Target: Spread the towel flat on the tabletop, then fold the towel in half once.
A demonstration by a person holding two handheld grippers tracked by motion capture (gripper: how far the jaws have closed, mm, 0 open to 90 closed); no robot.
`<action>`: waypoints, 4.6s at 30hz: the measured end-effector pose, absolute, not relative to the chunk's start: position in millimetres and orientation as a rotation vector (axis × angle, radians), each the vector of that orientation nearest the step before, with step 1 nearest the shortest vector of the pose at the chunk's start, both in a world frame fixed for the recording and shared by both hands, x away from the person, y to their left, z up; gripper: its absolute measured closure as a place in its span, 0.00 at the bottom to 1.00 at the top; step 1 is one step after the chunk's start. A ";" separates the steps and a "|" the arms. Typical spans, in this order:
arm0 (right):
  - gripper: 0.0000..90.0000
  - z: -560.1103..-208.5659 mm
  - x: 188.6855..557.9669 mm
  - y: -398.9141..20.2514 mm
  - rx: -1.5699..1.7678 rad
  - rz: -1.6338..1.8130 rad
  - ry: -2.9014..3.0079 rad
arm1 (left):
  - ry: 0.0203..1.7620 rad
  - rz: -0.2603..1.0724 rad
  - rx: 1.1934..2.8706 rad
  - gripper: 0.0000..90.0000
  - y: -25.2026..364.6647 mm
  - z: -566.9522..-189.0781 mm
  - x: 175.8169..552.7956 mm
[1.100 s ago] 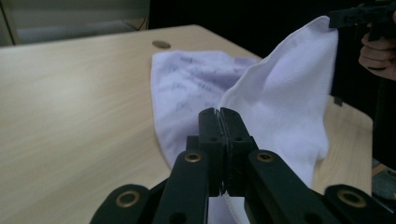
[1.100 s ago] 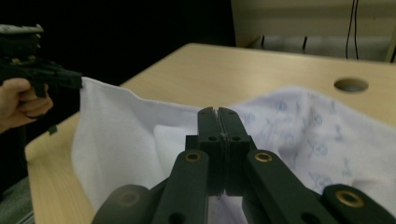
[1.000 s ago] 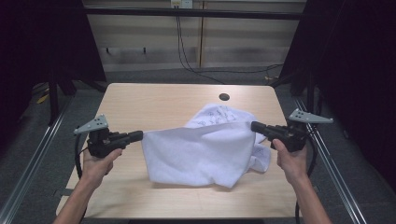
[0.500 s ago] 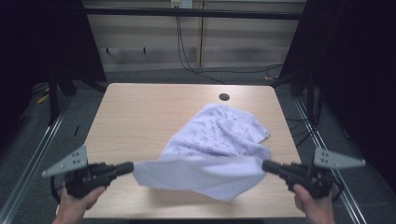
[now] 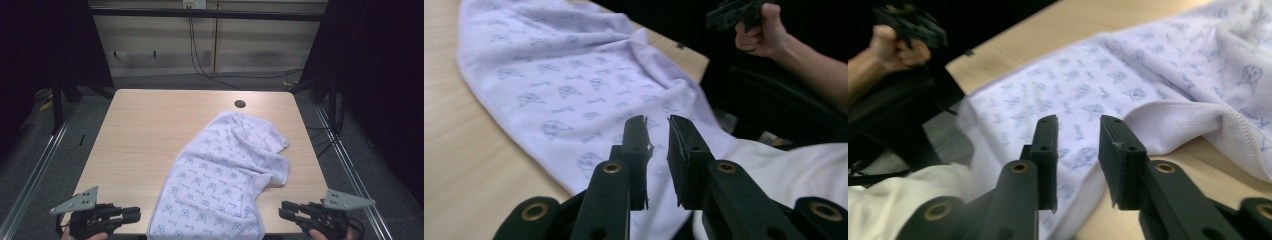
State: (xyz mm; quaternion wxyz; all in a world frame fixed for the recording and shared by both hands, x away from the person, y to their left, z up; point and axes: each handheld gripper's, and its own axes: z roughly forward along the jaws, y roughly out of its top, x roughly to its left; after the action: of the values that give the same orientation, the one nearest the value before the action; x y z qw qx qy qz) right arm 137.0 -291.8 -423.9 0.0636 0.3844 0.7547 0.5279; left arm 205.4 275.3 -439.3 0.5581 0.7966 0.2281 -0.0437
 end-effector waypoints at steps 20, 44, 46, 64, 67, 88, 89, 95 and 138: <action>0.97 -486.5 246.5 -237.3 1.378 1.237 2.502 | 0.677 -0.018 2.207 0.95 168.6 -503.1 325.8; 0.75 -447.1 158.2 -306.8 1.389 1.281 2.352 | 0.662 -0.006 2.170 0.80 181.4 -488.5 305.4; 0.74 -449.9 174.7 -306.4 1.390 1.309 2.319 | 0.695 0.011 2.156 0.81 170.6 -490.2 326.1; 0.69 -481.4 298.1 -252.5 1.297 1.166 2.399 | 0.671 0.010 2.212 0.81 189.1 -500.7 299.7; 0.71 -495.7 300.0 -239.3 1.288 1.096 2.469 | 0.660 -0.024 2.205 0.79 196.7 -501.0 289.8; 0.79 -489.0 196.3 -262.9 1.243 1.082 2.644 | 0.526 -0.225 2.250 0.74 190.1 -491.9 235.1; 0.79 -486.7 194.9 -262.5 1.233 1.093 2.628 | 0.551 -0.235 2.213 0.74 191.3 -490.4 239.4; 0.77 -466.0 231.8 -261.4 1.210 1.265 2.430 | 0.689 -0.042 2.096 0.74 192.0 -477.8 299.9; 0.75 -489.7 271.2 -259.8 1.286 1.176 2.433 | 0.470 -0.123 2.084 0.75 94.9 -471.4 300.6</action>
State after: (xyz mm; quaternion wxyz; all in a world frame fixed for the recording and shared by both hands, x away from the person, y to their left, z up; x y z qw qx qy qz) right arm 271.2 -259.8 -489.7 0.0745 0.4287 0.8107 0.3918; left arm 300.6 94.9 -471.4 0.4803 0.8542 0.1925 -0.0504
